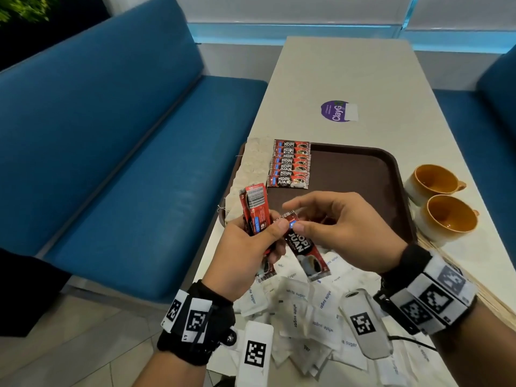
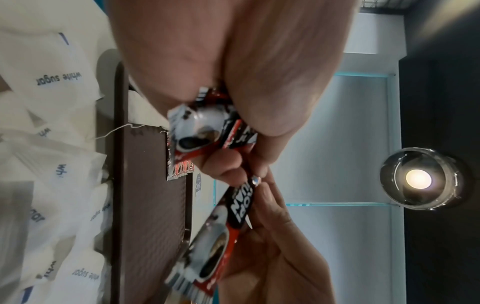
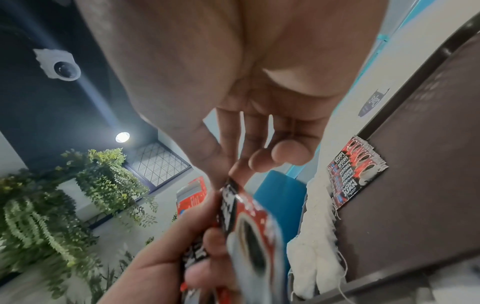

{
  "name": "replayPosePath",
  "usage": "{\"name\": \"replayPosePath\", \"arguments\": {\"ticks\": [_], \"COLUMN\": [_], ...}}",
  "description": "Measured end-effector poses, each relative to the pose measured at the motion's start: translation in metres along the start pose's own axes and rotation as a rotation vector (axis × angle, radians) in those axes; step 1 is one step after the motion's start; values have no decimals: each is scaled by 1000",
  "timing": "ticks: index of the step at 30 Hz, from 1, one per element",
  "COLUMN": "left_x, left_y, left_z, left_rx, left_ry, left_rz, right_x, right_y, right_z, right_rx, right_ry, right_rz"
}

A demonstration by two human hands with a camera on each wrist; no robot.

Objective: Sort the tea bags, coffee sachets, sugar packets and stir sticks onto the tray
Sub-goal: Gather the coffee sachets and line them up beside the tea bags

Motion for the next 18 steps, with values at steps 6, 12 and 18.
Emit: {"name": "replayPosePath", "arguments": {"ticks": [6, 12, 18], "left_x": [-6, -18, -28], "left_y": [-1, -9, -13], "left_z": [-10, -18, -25], "left_rx": [29, -18, -186], "left_ry": [120, 193, 168], "left_rz": [116, 119, 375], "right_x": [-2, -13, -29], "right_y": [23, 39, 76], "right_z": [-2, -15, -67], "right_rx": [92, 178, 331], "right_ry": [28, 214, 378], "right_rz": [94, -73, -208]}}
Point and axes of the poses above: each hand's wrist, its own z-axis away from the middle knuckle, its own x-axis out of the palm, y = z × x, the point moved 2 cm from there along -z, towards the middle knuckle, and after that the axes turned 12 degrees about -x, right-handed, at the moved point
